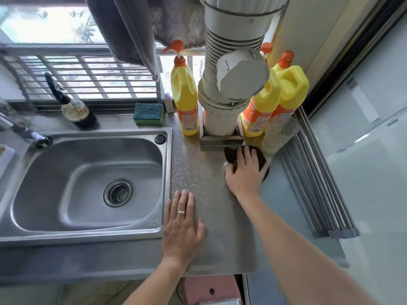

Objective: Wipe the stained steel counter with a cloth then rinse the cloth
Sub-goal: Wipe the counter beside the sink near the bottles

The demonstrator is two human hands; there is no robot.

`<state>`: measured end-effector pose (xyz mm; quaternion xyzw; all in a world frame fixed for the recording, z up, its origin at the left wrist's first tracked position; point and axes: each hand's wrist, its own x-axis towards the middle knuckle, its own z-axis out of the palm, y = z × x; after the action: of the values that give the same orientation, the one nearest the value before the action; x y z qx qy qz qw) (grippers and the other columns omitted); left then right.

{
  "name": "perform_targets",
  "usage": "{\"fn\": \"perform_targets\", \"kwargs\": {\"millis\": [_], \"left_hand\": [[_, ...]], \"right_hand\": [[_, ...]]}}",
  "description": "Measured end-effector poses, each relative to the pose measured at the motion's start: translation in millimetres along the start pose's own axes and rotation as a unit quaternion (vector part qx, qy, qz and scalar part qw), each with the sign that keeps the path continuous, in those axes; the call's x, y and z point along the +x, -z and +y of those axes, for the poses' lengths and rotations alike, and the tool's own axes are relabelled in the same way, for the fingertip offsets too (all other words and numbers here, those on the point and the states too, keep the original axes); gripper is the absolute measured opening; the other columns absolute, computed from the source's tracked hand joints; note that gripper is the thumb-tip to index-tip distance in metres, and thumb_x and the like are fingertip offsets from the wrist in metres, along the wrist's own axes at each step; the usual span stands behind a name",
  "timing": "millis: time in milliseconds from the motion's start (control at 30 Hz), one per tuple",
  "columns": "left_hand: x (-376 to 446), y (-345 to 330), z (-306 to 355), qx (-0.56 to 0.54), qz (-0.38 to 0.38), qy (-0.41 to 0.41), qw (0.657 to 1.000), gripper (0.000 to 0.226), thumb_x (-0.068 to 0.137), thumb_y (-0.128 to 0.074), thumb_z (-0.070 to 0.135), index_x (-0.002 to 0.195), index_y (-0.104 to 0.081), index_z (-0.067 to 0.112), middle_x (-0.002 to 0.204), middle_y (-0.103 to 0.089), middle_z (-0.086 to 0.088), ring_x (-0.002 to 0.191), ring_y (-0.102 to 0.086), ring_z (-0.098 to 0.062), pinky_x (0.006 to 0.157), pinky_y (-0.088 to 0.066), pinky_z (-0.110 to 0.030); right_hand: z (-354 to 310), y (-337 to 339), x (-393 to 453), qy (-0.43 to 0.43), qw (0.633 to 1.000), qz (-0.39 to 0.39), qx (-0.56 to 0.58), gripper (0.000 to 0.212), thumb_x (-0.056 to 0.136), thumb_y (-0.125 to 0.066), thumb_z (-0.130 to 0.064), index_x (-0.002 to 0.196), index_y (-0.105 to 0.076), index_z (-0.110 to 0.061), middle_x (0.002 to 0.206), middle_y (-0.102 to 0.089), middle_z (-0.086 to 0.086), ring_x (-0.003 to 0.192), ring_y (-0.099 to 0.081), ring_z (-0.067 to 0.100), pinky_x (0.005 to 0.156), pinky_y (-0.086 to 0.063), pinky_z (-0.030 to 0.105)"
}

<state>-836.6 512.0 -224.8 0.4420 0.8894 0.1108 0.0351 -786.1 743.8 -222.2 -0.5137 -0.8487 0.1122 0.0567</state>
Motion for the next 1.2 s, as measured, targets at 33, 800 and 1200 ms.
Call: {"fn": "perform_targets", "kwargs": {"millis": [33,800,1200], "left_hand": [[0.8,0.5,0.5,-0.002,-0.002,0.001,1.0,0.073,0.087,-0.054,0.036,0.153,-0.041,0.01,0.161,-0.037,-0.007,0.154,-0.026,-0.026,0.124,-0.024,-0.05],[0.6,-0.7,1.6,-0.038,0.022,0.0,0.999,0.068,0.088,-0.048,0.035,0.151,-0.044,0.009,0.157,-0.043,-0.009,0.151,-0.032,-0.027,0.124,-0.024,-0.05],[-7.4,7.4,-7.5,-0.104,0.055,-0.062,0.991,0.042,0.089,-0.041,0.02,0.126,-0.06,0.01,0.138,-0.056,-0.006,0.137,-0.048,-0.027,0.12,-0.029,-0.056]], "right_hand": [[-12.5,-1.7,-7.1,0.026,1.0,0.002,0.016,0.064,0.095,-0.043,-0.043,0.156,-0.041,-0.024,0.166,-0.034,0.0,0.156,-0.022,0.021,0.126,-0.007,0.057],[-14.3,4.6,-71.0,0.193,0.971,-0.084,0.109,0.067,0.082,-0.056,-0.038,0.149,-0.05,-0.032,0.162,-0.04,-0.009,0.153,-0.029,0.015,0.125,-0.022,0.044],[154.3,59.8,-145.4,0.038,0.982,0.04,0.18,0.058,0.087,-0.056,-0.031,0.141,-0.059,-0.011,0.149,-0.054,0.009,0.14,-0.048,0.031,0.117,-0.037,0.05]]}}
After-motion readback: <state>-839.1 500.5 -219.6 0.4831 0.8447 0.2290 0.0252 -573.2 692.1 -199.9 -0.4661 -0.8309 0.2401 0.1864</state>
